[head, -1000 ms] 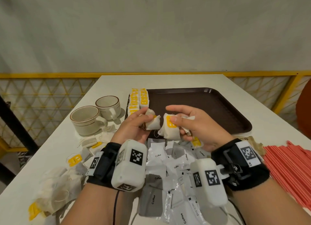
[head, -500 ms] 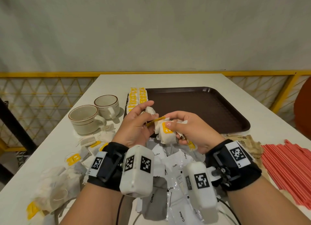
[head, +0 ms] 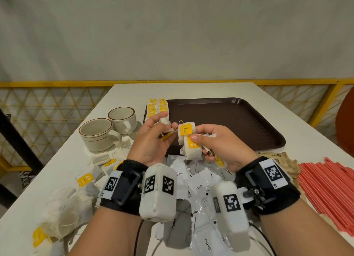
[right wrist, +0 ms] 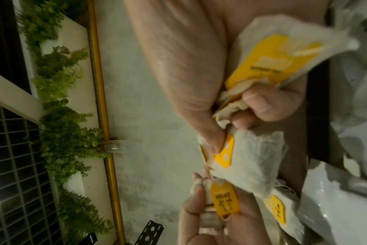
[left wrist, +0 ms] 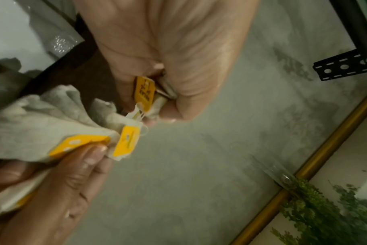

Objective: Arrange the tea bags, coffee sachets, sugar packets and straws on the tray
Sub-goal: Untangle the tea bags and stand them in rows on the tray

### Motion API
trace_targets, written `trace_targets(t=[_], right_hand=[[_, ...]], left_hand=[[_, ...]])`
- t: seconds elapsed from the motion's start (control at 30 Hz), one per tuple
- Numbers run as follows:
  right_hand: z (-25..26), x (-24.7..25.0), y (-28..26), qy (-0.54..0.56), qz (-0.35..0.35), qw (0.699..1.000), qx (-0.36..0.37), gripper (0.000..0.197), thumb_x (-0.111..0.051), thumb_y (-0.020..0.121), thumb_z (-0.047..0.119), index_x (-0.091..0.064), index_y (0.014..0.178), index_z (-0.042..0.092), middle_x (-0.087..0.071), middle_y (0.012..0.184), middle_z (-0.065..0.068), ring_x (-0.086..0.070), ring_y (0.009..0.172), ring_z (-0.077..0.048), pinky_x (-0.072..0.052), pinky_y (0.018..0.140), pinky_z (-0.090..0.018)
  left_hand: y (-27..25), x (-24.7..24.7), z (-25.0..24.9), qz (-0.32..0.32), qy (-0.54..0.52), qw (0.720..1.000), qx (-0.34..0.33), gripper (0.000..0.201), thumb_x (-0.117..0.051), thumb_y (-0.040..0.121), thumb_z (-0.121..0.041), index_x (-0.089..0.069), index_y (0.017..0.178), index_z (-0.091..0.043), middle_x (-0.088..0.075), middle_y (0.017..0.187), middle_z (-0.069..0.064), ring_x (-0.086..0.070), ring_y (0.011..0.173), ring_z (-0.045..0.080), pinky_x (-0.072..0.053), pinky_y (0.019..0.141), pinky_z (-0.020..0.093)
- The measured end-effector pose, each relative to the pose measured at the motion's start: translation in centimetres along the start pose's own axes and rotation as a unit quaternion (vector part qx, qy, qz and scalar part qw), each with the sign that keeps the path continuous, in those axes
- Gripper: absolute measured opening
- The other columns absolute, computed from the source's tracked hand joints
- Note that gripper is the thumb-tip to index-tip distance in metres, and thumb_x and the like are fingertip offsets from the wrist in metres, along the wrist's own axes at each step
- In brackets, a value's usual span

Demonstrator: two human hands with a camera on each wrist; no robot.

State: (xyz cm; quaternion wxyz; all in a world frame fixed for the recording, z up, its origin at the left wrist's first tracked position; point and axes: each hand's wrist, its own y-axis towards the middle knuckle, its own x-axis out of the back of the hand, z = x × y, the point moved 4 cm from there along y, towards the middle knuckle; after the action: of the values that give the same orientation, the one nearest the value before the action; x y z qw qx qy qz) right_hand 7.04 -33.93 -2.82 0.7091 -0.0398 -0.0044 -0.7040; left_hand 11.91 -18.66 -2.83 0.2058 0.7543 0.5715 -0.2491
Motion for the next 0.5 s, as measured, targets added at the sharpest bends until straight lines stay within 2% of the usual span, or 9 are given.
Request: trace_targets(t=[0.03,0.1,0.17,0.23,0.33,0.4,0.5], right_hand=[[0.21,0.03,-0.07,0.008,0.002,1.0,0.008,0.014,-0.06,0.093,0.013,-0.069,0.104,0.009,-0.066,0.086,-0.017,-0.044,0.056,-0.012,-0.032,0.041,-0.019],[0.6,0.02,-0.23,0.026,0.011,0.999,0.023,0.016,-0.06,0.092,0.013,-0.069,0.106,0.009,-0.064,0.084,-0.013,-0.043,0.056,-0.01,-0.032,0.042,-0.02],[0.78,-0.06,-0.33,0.027,0.014,0.999,0.031,0.016,-0.06,0.092,0.013,-0.069,0.105,0.01,-0.063,0.079,-0.007,-0.043,0.054,-0.009,-0.032,0.042,-0.019],[0.73,-0.1,-0.29,0.017,0.006,0.999,0.031,0.015,-0.061,0.092,0.012,-0.069,0.104,0.01,-0.063,0.075,-0.005,-0.044,0.053,-0.009,-0.032,0.042,-0.019],[0.59,-0.05,-0.23,0.012,-0.014,1.0,0.024,0.015,-0.06,0.093,0.011,-0.069,0.104,0.009,-0.064,0.075,-0.004,-0.044,0.052,-0.008,-0.032,0.041,-0.019],[0.54,0.02,-0.21,0.006,-0.02,1.0,0.021,0.014,-0.06,0.093,0.011,-0.069,0.104,0.008,-0.063,0.077,-0.007,-0.044,0.052,-0.008,-0.032,0.041,-0.018],[0.46,-0.02,-0.21,-0.001,-0.021,1.0,0.02,0.013,-0.061,0.092,0.012,-0.068,0.103,0.008,-0.059,0.08,-0.011,-0.043,0.052,-0.009,-0.033,0.041,-0.019]], left_hand=[[0.22,0.27,0.02,-0.014,-0.006,1.0,0.004,0.03,-0.043,0.087,0.012,-0.057,0.107,-0.005,-0.059,0.094,0.015,-0.063,0.079,0.02,-0.052,0.088,0.04],[0.52,0.63,0.31,-0.027,-0.02,0.999,0.036,0.03,-0.043,0.09,0.007,-0.054,0.116,-0.003,-0.064,0.094,0.015,-0.064,0.078,0.02,-0.056,0.075,0.034],[0.4,0.61,0.66,-0.032,-0.034,0.996,0.076,0.027,-0.046,0.092,0.001,-0.053,0.117,-0.006,-0.065,0.085,0.012,-0.063,0.068,0.017,-0.056,0.059,0.027],[0.2,0.56,0.83,-0.028,-0.012,0.996,0.086,0.022,-0.054,0.091,-0.006,-0.054,0.112,-0.008,-0.062,0.076,0.007,-0.056,0.056,0.01,-0.052,0.052,0.023],[0.09,0.49,0.81,-0.006,0.043,0.997,0.058,0.038,-0.07,0.075,-0.022,-0.058,0.108,-0.007,-0.058,0.076,0.004,-0.049,0.056,0.007,-0.048,0.05,0.021],[0.02,0.35,0.8,0.005,0.066,0.997,0.046,0.032,-0.072,0.068,-0.021,-0.06,0.094,-0.009,-0.054,0.069,0.002,-0.046,0.055,0.008,-0.047,0.05,0.021],[-0.2,0.05,0.9,0.012,0.097,0.995,0.037,0.018,-0.071,0.07,-0.012,-0.056,0.079,-0.014,-0.051,0.054,-0.002,-0.048,0.051,0.008,-0.047,0.053,0.021]])
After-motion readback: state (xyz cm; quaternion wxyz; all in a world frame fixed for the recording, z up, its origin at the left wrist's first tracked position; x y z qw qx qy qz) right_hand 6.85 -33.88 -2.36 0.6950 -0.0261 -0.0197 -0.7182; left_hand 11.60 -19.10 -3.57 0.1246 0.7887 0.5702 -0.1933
